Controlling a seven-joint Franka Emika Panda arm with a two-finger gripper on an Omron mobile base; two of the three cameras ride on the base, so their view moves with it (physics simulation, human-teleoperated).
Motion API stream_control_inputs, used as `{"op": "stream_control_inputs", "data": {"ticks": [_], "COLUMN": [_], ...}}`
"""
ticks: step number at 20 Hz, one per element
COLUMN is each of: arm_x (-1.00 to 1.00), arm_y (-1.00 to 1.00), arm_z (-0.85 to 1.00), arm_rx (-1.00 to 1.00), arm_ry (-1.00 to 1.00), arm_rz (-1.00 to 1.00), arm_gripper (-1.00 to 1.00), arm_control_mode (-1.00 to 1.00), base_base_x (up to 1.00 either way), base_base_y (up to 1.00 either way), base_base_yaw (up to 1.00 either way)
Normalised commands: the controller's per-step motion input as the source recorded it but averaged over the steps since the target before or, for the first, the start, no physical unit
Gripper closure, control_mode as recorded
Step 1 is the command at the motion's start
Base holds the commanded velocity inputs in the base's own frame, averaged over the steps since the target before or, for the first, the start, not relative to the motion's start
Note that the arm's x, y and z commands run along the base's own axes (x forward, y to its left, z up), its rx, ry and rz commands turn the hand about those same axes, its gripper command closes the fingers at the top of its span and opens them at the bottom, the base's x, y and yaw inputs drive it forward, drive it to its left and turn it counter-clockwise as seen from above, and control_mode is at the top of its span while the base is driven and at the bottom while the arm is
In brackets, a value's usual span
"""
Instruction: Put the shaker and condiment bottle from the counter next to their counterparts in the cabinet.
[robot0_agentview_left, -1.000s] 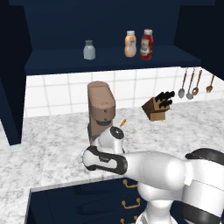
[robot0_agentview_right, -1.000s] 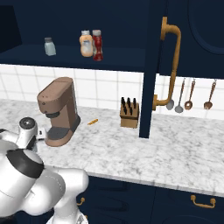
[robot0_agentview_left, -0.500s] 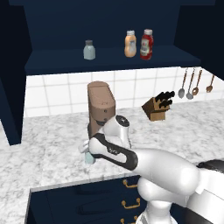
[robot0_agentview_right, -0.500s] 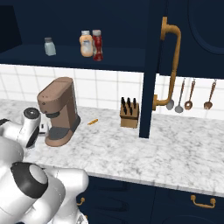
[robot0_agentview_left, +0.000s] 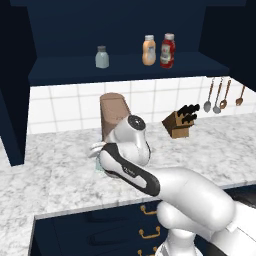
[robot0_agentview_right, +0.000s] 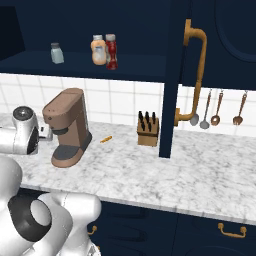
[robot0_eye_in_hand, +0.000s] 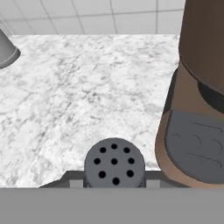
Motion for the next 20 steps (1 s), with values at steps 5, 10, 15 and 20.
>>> {"op": "stream_control_inputs", "data": {"ticks": [5, 10, 15, 20], "arm_x": [-0.15, -0.21, -0.14, -0.06], "arm_y": [0.04, 0.00, 0.00, 0.00], "arm_z": [0.58, 0.58, 0.61, 0.62], "arm_rx": [-0.05, 0.00, 0.00, 0.00], "arm_ry": [-0.16, -0.10, -0.12, -0.10], "arm_rz": [-0.10, -0.11, -0.11, -0.09], "arm_gripper": [1.00, 1.00, 1.00, 1.00], "arm_control_mode": [-1.00, -1.00, -1.00, -1.00], "base_base_x": [0.00, 0.00, 0.00, 0.00], "base_base_y": [0.00, 0.00, 0.00, 0.00], "base_base_yaw": [0.00, 0.00, 0.00, 0.00]}}
